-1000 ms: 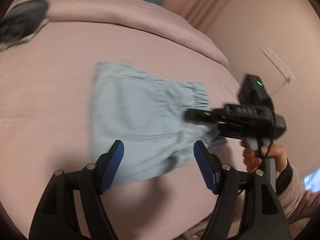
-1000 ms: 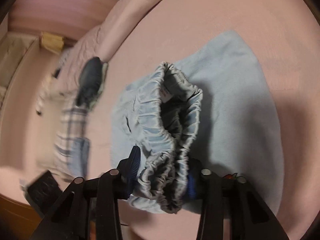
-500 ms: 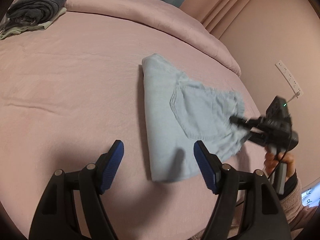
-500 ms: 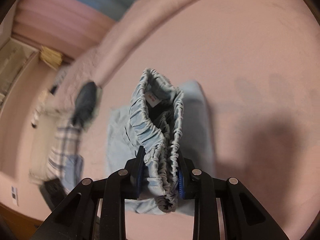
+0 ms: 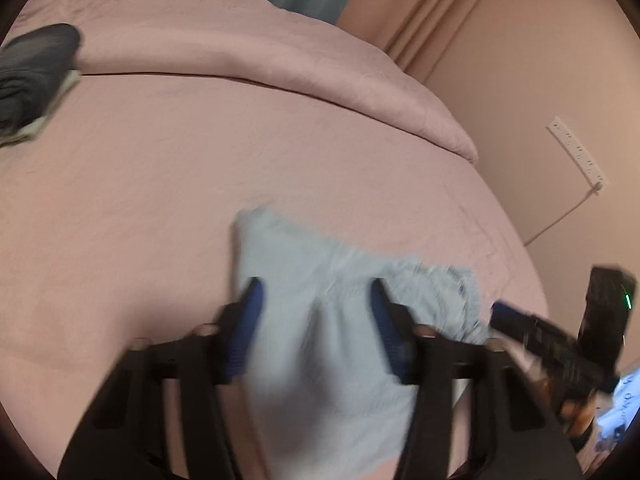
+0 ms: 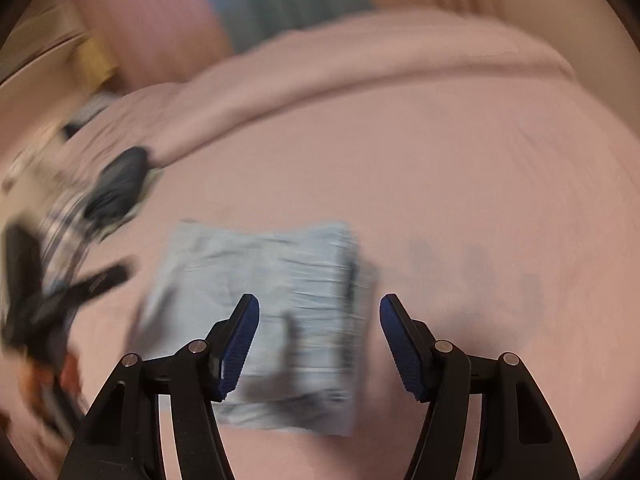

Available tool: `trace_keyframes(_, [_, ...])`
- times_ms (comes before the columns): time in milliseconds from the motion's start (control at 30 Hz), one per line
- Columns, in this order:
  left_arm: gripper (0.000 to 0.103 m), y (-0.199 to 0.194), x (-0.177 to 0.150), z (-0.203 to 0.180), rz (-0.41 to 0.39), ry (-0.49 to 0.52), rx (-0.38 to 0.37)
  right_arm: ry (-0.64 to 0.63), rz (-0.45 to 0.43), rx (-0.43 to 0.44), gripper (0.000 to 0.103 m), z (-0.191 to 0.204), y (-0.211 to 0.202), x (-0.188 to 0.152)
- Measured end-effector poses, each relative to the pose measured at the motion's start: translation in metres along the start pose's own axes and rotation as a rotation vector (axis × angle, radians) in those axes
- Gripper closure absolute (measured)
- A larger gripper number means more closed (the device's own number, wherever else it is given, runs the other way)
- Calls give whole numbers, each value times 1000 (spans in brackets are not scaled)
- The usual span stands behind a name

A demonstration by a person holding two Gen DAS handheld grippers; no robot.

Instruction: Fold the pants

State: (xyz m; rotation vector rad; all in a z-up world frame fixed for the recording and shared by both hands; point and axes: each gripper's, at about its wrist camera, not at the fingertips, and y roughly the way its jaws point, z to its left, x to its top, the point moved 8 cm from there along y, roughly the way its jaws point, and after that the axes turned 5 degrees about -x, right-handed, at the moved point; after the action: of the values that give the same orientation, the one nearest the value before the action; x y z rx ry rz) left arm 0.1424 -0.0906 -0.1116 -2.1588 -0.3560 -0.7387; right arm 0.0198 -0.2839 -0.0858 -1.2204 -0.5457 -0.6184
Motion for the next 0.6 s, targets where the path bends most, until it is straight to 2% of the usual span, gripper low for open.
trace_keyframes(67, [76, 19, 9, -1, 45, 8, -13, -80, 32, 61, 62, 27, 9, -4])
trace_keyframes(100, [82, 31, 12, 3, 69, 11, 3, -100, 47, 66, 66, 33, 14, -7])
trace_keyframes(133, [84, 41, 13, 6, 90, 13, 18, -136, 74, 57, 74, 40, 23, -12])
trace_keyframes(200, [87, 63, 14, 16, 135, 15, 44, -167, 104, 22, 75, 39, 36, -21])
trace_keyframes(233, [93, 72, 12, 24, 160, 3, 59, -169, 138, 5, 75, 36, 44, -28])
trace_keyframes(300, [95, 96, -1, 44, 233, -63, 57, -172, 204, -22, 75, 28, 60, -44])
trace_keyframes(333, [100, 99, -3, 51, 226, -78, 55, -164, 209, -20, 78, 24, 65, -49])
trace_keyframes(467, [99, 88, -1, 63, 182, -172, -37, -128, 214, 14, 83, 19, 68, -45])
trace_keyframes(600, [100, 54, -2, 51, 123, -151, -45, -103, 209, 60, 83, 5, 58, -37])
